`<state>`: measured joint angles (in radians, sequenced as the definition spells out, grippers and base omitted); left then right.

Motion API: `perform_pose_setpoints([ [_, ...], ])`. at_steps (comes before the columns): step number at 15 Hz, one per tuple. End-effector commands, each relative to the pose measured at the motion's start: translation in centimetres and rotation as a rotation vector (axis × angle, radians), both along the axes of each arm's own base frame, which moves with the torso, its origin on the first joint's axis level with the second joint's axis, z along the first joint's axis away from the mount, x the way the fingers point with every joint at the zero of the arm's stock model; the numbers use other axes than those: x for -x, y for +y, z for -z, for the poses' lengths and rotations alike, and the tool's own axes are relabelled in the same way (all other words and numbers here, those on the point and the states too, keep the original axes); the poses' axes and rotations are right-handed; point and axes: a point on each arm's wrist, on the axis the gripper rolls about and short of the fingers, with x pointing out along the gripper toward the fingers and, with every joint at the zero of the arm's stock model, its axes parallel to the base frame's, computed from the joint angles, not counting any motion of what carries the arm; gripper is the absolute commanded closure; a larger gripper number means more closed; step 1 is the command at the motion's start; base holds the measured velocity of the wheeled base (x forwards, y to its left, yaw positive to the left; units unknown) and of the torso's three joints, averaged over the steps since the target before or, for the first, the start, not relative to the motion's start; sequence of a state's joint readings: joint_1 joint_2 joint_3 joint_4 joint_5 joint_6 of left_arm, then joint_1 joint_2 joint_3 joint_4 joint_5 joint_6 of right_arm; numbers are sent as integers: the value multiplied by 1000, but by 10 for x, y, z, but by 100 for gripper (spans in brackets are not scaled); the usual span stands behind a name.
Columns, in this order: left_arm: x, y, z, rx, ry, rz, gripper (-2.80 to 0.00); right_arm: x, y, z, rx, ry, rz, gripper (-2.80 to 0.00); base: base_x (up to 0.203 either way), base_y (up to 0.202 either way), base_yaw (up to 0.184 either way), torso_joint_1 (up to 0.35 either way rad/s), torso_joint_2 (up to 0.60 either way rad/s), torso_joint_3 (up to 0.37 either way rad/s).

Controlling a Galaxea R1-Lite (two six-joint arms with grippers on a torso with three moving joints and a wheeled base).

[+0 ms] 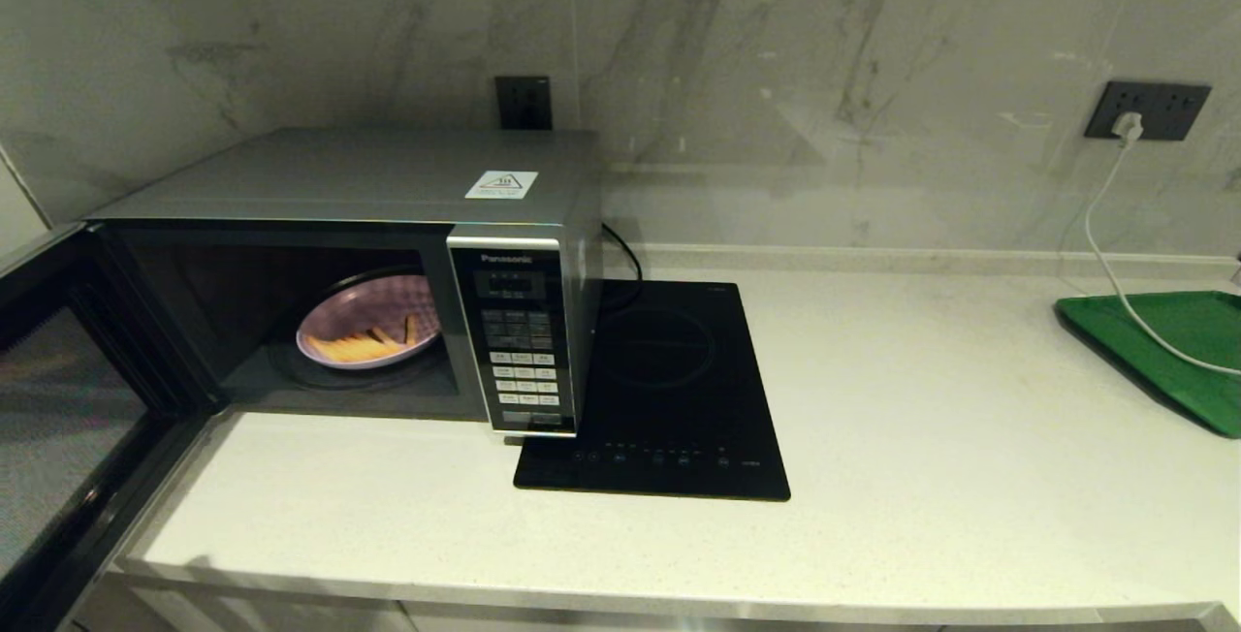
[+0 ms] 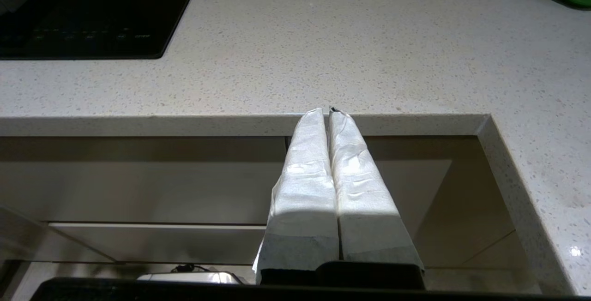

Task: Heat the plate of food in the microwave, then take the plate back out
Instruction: Take the plate out of the microwave

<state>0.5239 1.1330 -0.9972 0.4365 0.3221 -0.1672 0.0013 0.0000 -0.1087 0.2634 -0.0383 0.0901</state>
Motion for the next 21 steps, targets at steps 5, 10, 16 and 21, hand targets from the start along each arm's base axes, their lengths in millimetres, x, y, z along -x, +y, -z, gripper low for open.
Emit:
perform_pose_setpoints([
  [5, 3, 16, 9, 35, 20, 24, 0, 0, 0, 0, 1, 1, 0, 0, 0, 0, 0, 0, 0, 0],
  [10, -13, -22, 19, 128, -11, 309, 0, 0, 0, 0, 0, 2, 0, 0, 0, 0, 0, 0, 0, 0],
  [16, -78, -81, 70, 497, 17, 110, 0, 0, 0, 0, 0, 2, 0, 0, 0, 0, 0, 0, 0, 0],
  [21, -133, -96, 85, 730, -25, -46, 0, 0, 0, 0, 0, 2, 0, 0, 0, 0, 0, 0, 0, 0],
])
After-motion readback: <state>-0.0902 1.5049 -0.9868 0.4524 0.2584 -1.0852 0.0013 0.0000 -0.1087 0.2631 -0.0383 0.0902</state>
